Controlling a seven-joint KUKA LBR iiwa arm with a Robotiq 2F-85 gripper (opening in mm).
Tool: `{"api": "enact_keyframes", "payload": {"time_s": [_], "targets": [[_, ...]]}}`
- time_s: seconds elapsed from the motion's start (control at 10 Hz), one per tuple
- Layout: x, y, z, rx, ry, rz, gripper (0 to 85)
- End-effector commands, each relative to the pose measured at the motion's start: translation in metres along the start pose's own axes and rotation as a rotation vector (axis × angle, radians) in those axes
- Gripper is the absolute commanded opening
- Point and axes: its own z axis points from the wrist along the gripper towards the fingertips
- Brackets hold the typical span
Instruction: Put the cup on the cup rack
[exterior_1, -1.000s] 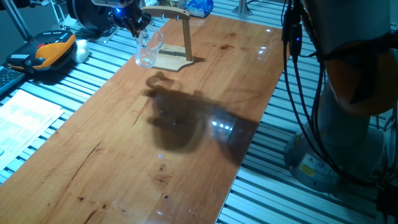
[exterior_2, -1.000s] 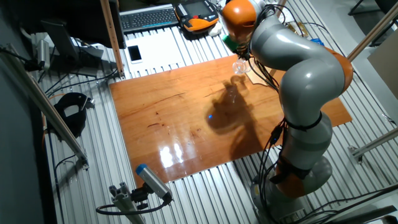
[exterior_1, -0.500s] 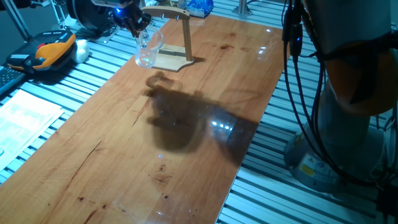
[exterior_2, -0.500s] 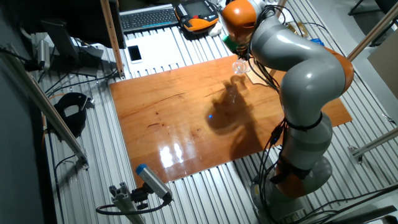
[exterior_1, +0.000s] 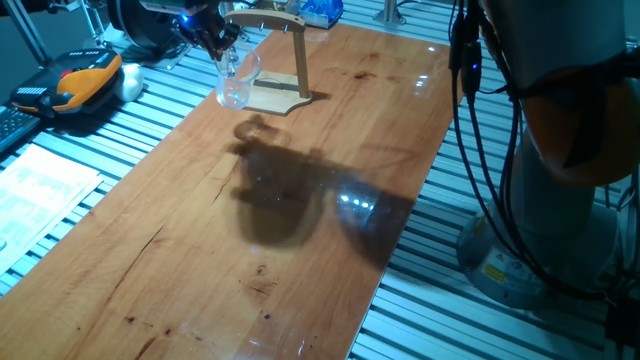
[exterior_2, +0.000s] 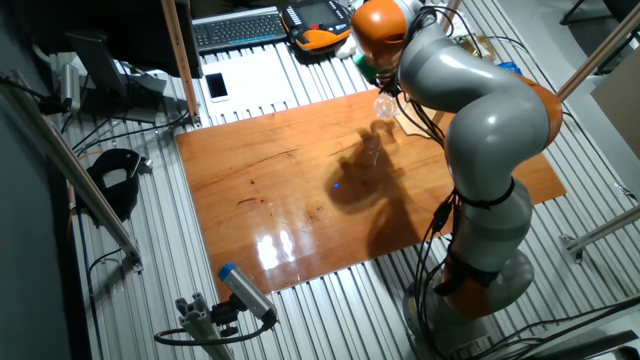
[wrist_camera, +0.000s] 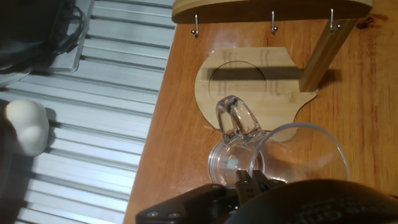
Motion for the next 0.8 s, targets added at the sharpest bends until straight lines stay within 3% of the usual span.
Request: {"api": "enact_keyframes", "payload": {"time_s": [0.0, 0.3, 0.5, 0.7], "targets": [[-0.006, 0.001, 0.000, -0.006, 0.005, 0.002, 0.0], [-0.013, 0.004, 0.000, -0.012, -0.005, -0.007, 0.0], [-0.015, 0.007, 0.000, -0.010, -0.026, -0.014, 0.0], [-0.028, 0.012, 0.000, -0.012, -0.019, -0.031, 0.0]]}}
